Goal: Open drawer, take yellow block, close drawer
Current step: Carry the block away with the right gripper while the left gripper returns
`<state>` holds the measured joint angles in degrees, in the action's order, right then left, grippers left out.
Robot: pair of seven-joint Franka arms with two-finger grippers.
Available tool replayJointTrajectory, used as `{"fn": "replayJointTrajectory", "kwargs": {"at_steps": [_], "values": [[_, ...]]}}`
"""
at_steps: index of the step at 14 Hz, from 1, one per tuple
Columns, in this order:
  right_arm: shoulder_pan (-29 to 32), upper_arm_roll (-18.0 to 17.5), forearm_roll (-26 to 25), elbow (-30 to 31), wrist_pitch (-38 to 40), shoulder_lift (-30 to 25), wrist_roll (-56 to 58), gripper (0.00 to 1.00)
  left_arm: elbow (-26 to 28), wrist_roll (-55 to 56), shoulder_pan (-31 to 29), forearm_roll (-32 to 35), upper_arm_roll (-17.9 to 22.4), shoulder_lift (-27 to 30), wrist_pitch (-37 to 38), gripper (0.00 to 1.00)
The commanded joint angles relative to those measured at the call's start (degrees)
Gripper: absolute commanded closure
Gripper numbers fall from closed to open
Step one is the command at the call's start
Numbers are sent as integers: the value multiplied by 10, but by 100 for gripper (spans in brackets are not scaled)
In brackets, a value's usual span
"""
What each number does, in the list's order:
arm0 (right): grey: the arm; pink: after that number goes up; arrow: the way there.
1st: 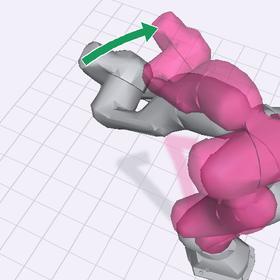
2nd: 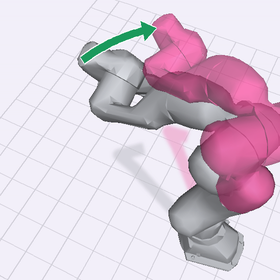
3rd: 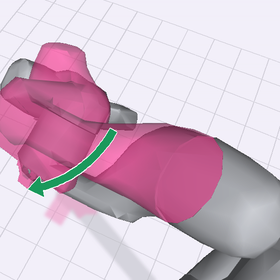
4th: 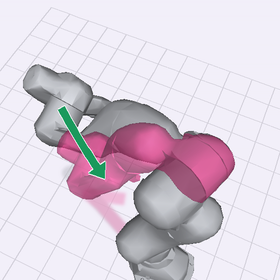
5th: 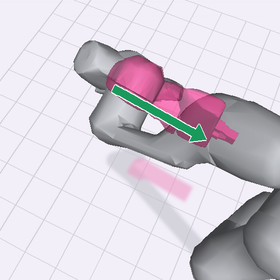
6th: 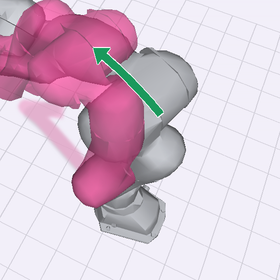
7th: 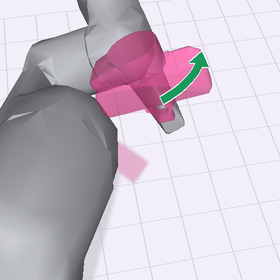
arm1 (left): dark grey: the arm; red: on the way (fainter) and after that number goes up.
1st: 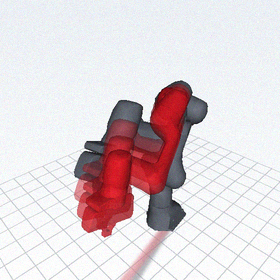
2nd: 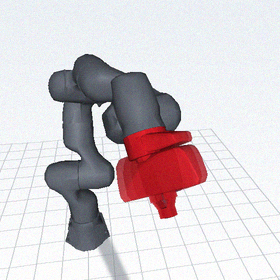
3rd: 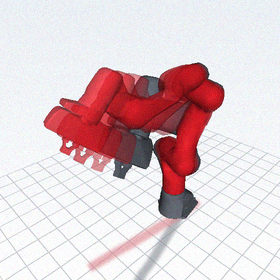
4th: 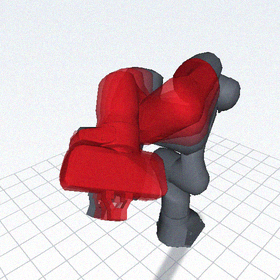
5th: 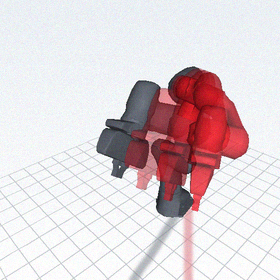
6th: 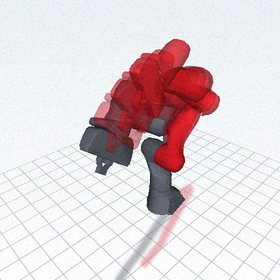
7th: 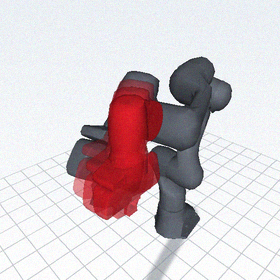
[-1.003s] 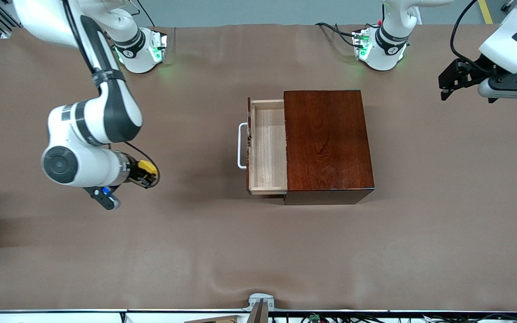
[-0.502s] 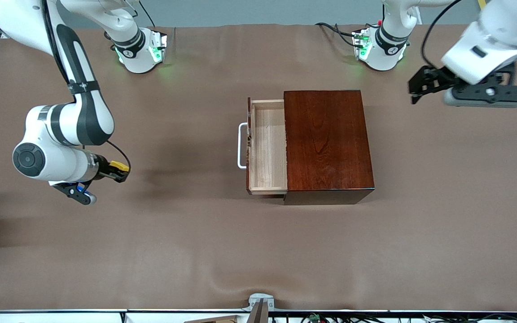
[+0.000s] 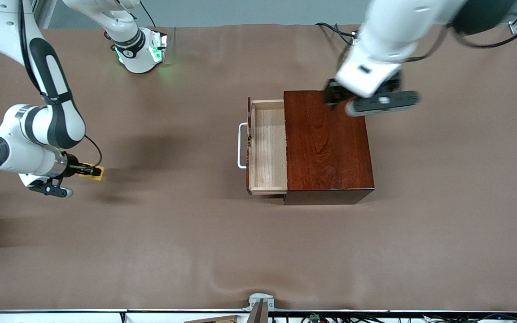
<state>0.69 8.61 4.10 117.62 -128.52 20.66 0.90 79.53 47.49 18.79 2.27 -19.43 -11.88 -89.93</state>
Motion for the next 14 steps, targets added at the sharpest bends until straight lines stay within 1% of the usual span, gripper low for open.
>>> {"fn": "replayJointTrajectory", "kwargs": {"at_steps": [1, 3, 4, 6, 7, 8, 9, 10, 11, 12, 13, 14], "values": [[19, -12, -7, 33, -44, -3, 40, 100, -31, 92, 46, 1, 5, -50, -42, 0], [25, -12, -7, 35, -52, 9, 53, 100, -57, 164, 88, 7, 11, -88, -70, 0], [26, -12, -7, 41, -63, 16, 53, 100, -71, 197, 105, 22, 11, -107, -81, 0], [27, -12, -7, 66, -119, 24, 54, 100, -85, 268, 140, 46, 12, -143, -121, 0], [27, -12, -7, 67, -128, 28, 54, 100, -87, 303, 158, 51, 21, -159, -146, 0], [27, -12, -7, 66, -129, 32, 54, 100, -92, 332, 182, 52, 34, -171, -171, 0], [27, -12, -7, 65, -130, 37, 54, 100, -101, 358, 210, 52, 60, -187, -183, 0], [27, -12, -7, 65, -132, 39, 54, 96, -112, 377, 248, 52, 95, -204, -192, 0], [27, -12, -7, 64, -131, 39, 53, 79, -124, 394, 289, 51, 135, -222, -203, 0], [27, -12, -7, 59, -130, 38, 53, 45, -132, 420, 324, 51, 168, -239, -220, 0], [29, -12, -7, 50, -125, 35, 53, 3, -136, 449, 350, 50, 191, -256, -244, 0], [29, -13, -7, 46, -122, 32, 58, 0, -136, 464, 361, 50, 201, -267, -257, 0]]}}
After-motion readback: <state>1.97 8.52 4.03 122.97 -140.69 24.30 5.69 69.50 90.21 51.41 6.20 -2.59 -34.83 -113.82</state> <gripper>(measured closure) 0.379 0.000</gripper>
